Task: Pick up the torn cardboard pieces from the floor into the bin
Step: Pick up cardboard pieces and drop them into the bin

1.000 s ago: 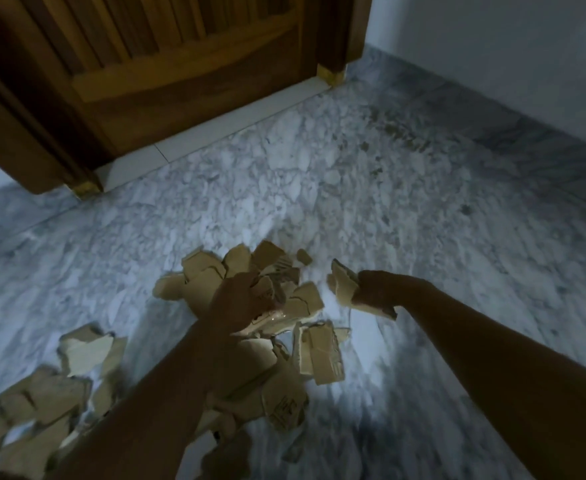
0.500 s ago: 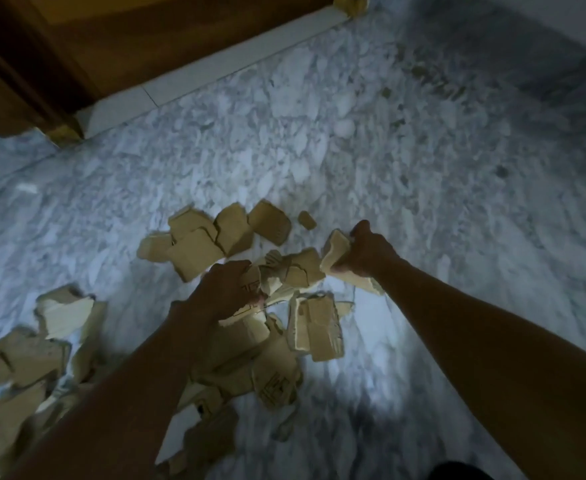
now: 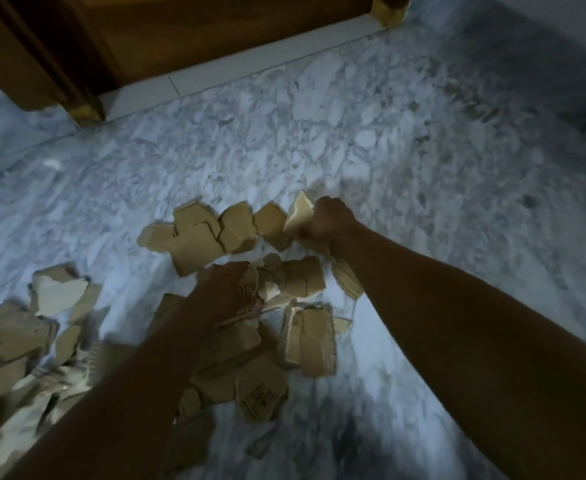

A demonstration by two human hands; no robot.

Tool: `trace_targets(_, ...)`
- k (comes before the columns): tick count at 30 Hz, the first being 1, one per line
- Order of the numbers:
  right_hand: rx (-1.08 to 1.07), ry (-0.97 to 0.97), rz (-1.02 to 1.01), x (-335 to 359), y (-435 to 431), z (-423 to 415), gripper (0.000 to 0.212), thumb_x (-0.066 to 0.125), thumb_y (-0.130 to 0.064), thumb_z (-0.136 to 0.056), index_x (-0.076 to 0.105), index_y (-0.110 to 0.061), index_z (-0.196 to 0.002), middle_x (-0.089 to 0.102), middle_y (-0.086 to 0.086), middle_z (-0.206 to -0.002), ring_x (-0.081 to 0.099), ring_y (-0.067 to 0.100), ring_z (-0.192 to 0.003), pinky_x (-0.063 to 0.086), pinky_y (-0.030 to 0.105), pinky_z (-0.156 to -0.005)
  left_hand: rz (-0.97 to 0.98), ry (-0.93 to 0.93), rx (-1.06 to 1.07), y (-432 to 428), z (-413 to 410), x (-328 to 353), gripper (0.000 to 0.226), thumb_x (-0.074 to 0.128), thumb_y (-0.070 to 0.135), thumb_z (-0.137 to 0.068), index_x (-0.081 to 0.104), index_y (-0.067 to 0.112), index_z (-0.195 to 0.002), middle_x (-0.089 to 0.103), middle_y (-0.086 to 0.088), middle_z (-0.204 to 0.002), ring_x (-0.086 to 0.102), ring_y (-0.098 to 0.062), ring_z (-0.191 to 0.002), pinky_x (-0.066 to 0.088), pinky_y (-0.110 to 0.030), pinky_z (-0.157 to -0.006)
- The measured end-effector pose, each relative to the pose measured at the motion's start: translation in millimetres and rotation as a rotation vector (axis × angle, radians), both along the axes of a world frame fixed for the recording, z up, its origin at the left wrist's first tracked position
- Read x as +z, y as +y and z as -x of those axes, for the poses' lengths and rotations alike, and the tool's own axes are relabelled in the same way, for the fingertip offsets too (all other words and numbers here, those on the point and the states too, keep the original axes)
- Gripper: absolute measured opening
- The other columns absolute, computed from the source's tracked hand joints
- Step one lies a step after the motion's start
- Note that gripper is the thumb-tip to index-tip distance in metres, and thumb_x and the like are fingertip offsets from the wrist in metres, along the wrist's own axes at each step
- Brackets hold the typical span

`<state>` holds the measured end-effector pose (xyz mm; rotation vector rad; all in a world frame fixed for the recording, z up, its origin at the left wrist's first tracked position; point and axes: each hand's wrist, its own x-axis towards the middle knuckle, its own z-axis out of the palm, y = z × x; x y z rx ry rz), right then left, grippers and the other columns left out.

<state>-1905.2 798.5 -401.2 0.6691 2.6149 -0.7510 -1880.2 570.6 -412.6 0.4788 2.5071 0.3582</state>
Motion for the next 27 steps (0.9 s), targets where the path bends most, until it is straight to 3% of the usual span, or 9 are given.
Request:
trace_targets(4,-0.120,0.065,0.007,-20,-15,-4,0.066,0.076,-0.028,-0.081,0.040,-0.012,-0.135,0.050,0.018,-0.132,0.053,0.037,-0.121,0.046,0.042,-0.097,0.029,-0.026,-0.030,-2,3,-3,0.073,0.078,0.037,-0.079,0.046,0.018,-0.142,0.047,-0.008,-0.146,0.043,-0.026,-0.135,0.032,-0.035,-0.109)
trace_targets(9,-0.198,0.015,0.013,-16,-15,-10,0.068,0.083,-0.032,-0.073,0.050,-0.011,-0.128,0.056,0.012,-0.129,0.056,0.031,-0.119,0.049,0.040,-0.096,0.024,-0.053,-0.011,-3,3,-2,0.076,0.077,0.039,-0.080,0.042,0.018,-0.144,0.044,-0.008,-0.148,0.040,-0.027,-0.137,0.028,-0.034,-0.111)
trace_targets(12,-0.201,-0.039,0.053,-14,-13,-17,0.061,0.084,-0.029,-0.070,0.056,-0.012,-0.121,0.061,0.010,-0.118,0.062,0.031,-0.108,0.053,0.038,-0.087,0.015,-0.030,0.013,-6,0,-6,0.081,0.076,0.057,-0.069,0.049,0.021,-0.137,0.054,-0.009,-0.139,0.048,-0.030,-0.129,0.033,-0.046,-0.110)
trace_targets(14,-0.154,-0.078,0.070,-9,-5,-17,0.060,0.084,-0.031,-0.068,0.058,-0.011,-0.119,0.063,0.012,-0.115,0.063,0.030,-0.104,0.053,0.036,-0.082,0.005,-0.015,0.008,-10,2,-20,0.088,0.065,0.070,-0.059,0.053,0.022,-0.132,0.058,-0.007,-0.133,0.050,-0.030,-0.128,0.033,-0.049,-0.110)
trace_targets(17,-0.032,-0.122,0.061,12,12,-6,0.064,0.083,-0.036,-0.073,0.060,-0.004,-0.123,0.065,0.019,-0.117,0.065,0.033,-0.104,0.053,0.035,-0.076,-0.011,-0.044,0.029,-10,-2,-16,0.082,0.076,0.056,-0.069,0.048,0.023,-0.139,0.049,-0.007,-0.144,0.039,-0.030,-0.138,0.025,-0.046,-0.116)
trace_targets(21,0.185,-0.251,0.148,40,5,16,0.074,0.067,-0.048,-0.089,0.044,0.004,-0.136,0.072,0.026,-0.094,0.070,0.030,-0.068,0.050,0.031,-0.056,-0.026,-0.094,0.053,-8,1,-18,0.083,0.079,0.051,-0.072,0.044,0.020,-0.141,0.046,-0.008,-0.146,0.032,-0.029,-0.142,0.019,-0.043,-0.119)
trace_targets(23,0.270,-0.311,0.037,33,-16,20,0.071,0.064,-0.052,-0.088,0.049,0.000,-0.133,0.072,0.021,-0.101,0.070,0.029,-0.084,0.051,0.029,-0.063,-0.012,-0.081,0.039,-6,0,-18,0.085,0.078,0.050,-0.073,0.040,0.020,-0.144,0.043,-0.009,-0.148,0.030,-0.030,-0.143,0.019,-0.041,-0.118)
trace_targets(24,0.260,-0.300,-0.019,22,-26,21,0.071,0.066,-0.052,-0.086,0.050,-0.003,-0.134,0.065,0.020,-0.117,0.065,0.031,-0.102,0.052,0.032,-0.076,0.001,-0.074,0.033,-6,-1,-18,0.086,0.078,0.050,-0.074,0.039,0.020,-0.145,0.041,-0.010,-0.150,0.028,-0.031,-0.143,0.018,-0.041,-0.117)
trace_targets(27,0.094,-0.118,-0.118,-10,-50,21,0.095,0.078,-0.053,-0.073,0.032,-0.010,-0.145,0.034,0.019,-0.142,0.036,0.040,-0.131,0.038,0.046,-0.102,-0.008,-0.061,0.019,-8,3,-25,0.084,0.078,0.056,-0.069,0.047,0.020,-0.138,0.051,-0.012,-0.141,0.036,-0.034,-0.139,0.022,-0.049,-0.117)
